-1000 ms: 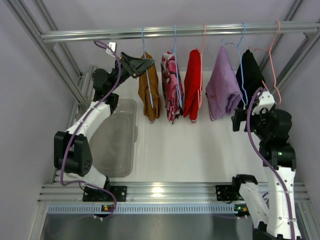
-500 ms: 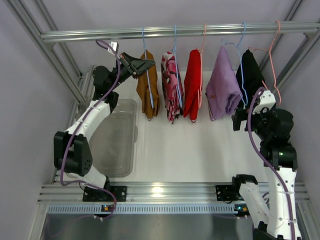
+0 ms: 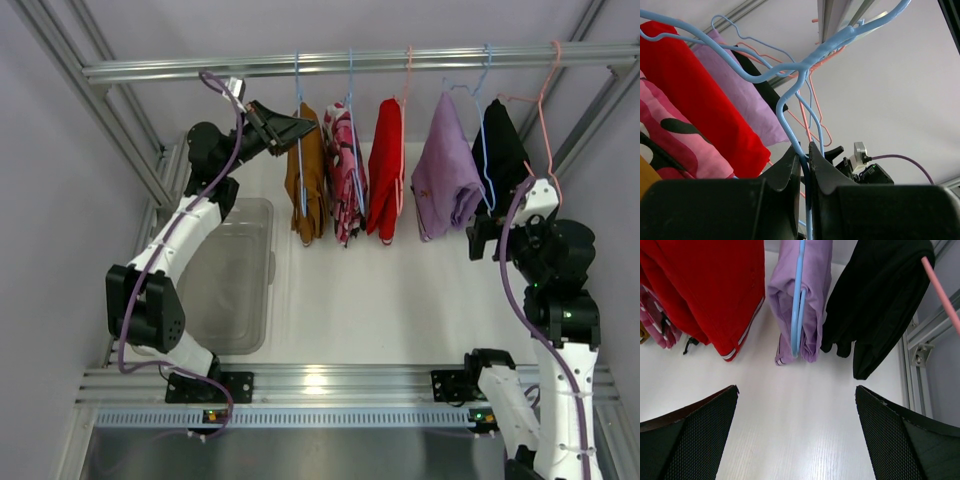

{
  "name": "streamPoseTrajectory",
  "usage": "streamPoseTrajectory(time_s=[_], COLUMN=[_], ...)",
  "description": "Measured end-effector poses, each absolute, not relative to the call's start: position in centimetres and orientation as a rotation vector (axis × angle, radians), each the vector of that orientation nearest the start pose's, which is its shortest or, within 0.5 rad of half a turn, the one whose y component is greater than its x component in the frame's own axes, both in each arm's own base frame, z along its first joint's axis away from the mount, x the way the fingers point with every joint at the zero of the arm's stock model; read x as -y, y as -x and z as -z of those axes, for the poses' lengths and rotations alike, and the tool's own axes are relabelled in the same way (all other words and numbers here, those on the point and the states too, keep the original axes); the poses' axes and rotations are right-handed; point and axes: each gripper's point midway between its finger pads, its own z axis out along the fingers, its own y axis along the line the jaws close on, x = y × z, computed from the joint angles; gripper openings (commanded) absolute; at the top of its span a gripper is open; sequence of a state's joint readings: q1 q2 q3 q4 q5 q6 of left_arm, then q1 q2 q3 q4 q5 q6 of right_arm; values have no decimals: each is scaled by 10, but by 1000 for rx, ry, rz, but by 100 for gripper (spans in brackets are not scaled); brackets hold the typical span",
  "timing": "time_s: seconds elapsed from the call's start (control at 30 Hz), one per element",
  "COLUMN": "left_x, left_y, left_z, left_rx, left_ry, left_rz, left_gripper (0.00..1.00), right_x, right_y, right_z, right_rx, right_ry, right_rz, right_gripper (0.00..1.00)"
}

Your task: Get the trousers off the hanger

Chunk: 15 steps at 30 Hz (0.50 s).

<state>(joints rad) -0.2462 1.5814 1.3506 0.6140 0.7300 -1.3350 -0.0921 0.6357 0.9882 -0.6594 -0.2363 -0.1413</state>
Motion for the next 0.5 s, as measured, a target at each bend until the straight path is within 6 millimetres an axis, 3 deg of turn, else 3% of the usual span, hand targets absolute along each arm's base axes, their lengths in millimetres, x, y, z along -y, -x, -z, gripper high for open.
streamPoseTrajectory(time_s=[0.3,0.5], left_x=[251,247], left_y=[-387,-370], left_z=[-446,-471], left_rx=[-1521,-1487], left_ry=[66,28], left_rz=[1785,1797], left_gripper=[0,0], right_x=[-16,-18], right_y=[-236,-232], right_z=[-320,-327], right_rx=[-1803,-1787], right_ry=[218,231], right_rz=[-61,-63], right_gripper=[99,99])
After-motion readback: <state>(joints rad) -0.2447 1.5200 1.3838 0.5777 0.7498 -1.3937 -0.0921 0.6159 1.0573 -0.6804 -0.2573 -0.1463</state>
